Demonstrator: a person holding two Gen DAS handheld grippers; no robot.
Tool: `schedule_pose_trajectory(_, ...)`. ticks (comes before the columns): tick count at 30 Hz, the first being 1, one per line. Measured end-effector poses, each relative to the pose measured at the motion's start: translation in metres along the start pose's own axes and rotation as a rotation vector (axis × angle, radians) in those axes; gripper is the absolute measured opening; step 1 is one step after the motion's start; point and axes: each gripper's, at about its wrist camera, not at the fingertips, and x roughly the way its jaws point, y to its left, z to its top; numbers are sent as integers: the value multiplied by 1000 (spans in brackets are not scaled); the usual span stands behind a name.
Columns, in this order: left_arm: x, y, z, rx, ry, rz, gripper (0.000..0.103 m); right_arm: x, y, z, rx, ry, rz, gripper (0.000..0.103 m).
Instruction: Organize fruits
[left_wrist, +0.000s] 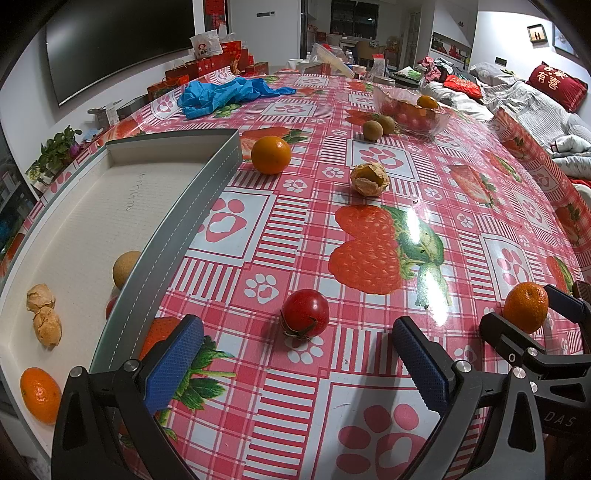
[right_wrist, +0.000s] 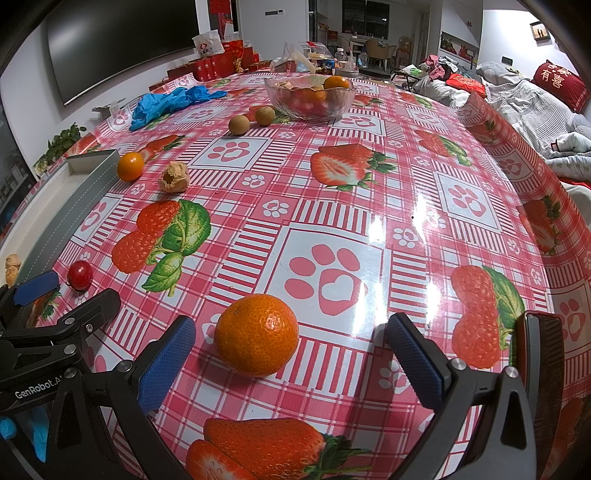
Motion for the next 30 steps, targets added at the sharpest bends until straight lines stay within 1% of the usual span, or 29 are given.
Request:
schedule_pose_trajectory(9,0,0,0,-2,4,6,102,1,2,0,-6,5,-12,103)
schedule_pose_trajectory(14,0,5,3,4,35,6,102,-1,2,0,-22,17,-6,103)
schedule_pose_trajectory(16,-1,3,4,13,39,-3,98,-2,1,0,-24,23,7,102)
schedule_pose_trajectory(18,-4,-1,6,29,38,-12,87,-4,-2,0,-13,15,31,94)
schedule_pose_trajectory(19,-4,-4,6,41,37,-16,84,-7,-3,0,-10,11,42,88)
schedule_pose_trajectory(20,-5,-7,7,49,37,-19,79,-8,-4,1,-8,9,54,80)
schedule_pose_trajectory(21,-5,-9,8,55,37,-27,72,-9,-3,2,-10,8,59,76)
schedule_pose_trajectory(22,-6,-11,8,60,37,-32,66,-10,-2,3,-17,8,64,64)
schedule_pose_trajectory(23,-6,-13,9,70,37,-40,62,-11,-1,3,-26,6,68,52)
schedule_pose_trajectory(24,-7,-14,10,77,36,-46,53,-12,0,3,-34,4,77,46)
schedule_pose_trajectory(25,-8,-16,10,84,34,-52,47,-14,1,3,-38,4,97,40)
schedule_pose_trajectory(26,-9,-16,10,88,34,-61,35,-14,1,4,-36,10,105,40)
schedule_pose_trajectory(27,-9,-16,11,93,35,-66,30,-14,0,4,-28,17,125,40)
schedule_pose_trajectory(28,-9,-15,11,91,38,-74,29,-14,-1,3,-16,25,158,40)
schedule_pose_trajectory(30,-11,-11,12,69,44,-103,23,-15,-4,3,7,34,198,40)
